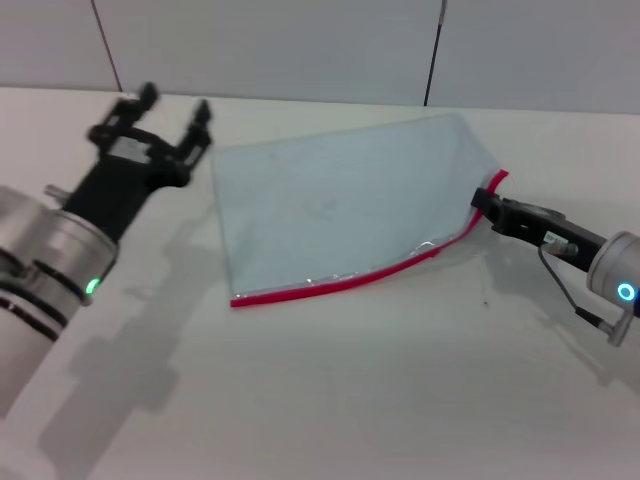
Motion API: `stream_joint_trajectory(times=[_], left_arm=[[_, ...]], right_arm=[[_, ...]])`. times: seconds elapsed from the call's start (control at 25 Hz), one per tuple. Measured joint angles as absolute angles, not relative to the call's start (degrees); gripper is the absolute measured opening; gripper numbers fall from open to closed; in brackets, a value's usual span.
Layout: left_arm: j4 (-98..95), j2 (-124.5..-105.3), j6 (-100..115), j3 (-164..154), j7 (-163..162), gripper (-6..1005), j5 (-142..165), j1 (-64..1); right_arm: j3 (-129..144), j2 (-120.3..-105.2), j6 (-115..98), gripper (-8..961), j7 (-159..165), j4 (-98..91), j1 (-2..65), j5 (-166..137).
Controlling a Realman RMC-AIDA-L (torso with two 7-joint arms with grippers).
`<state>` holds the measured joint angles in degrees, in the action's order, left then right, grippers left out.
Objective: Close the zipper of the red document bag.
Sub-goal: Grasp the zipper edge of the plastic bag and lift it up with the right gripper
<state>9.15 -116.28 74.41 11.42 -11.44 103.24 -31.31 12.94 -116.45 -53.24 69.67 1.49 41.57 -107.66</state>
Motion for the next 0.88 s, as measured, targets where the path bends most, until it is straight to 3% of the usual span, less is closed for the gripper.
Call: stream_joint_trajectory(times=[0.48, 0.88], left_arm=[[10.18, -116.67, 72.12, 0.90, -11.02, 675, 115.33, -37.83], [12.22, -116.78, 66.76, -1.80, -9.82, 675, 115.32, -39.69]], right_arm=[[12.83, -116.55, -57.46, 13, 69.53, 2.54, 44.95, -107.66], [13.42, -116.63, -60.23, 13, 69.45, 3.35, 46.80, -107.72]])
